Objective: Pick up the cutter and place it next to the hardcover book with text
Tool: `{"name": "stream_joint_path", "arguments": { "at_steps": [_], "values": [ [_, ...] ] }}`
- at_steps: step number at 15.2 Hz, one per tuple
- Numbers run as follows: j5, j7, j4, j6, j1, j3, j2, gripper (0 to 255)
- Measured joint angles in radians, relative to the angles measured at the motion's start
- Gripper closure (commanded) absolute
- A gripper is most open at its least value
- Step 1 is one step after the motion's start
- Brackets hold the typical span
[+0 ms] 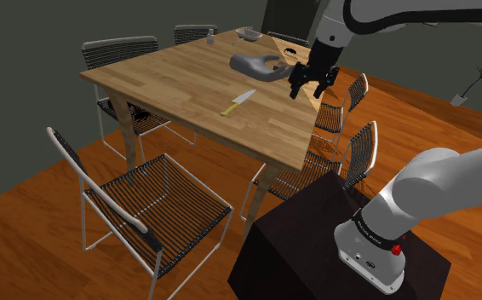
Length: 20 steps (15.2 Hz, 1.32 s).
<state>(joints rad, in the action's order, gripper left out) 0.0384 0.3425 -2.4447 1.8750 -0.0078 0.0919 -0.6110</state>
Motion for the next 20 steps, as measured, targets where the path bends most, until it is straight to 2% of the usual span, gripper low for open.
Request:
{"name": "stream_joint_path", "arguments": {
  "at_steps": [8,15,20],
  "values": [
    [-0.019,0.294,0.104,0.23,-0.054,0.106,0.289,0],
    [-0.128,0.575,0.283,0.363,-0.094,0.158,0.578,0],
    [-0.217,0.76,0.428,0.402,-0.095,0.146,0.754,0]
  ]
}}
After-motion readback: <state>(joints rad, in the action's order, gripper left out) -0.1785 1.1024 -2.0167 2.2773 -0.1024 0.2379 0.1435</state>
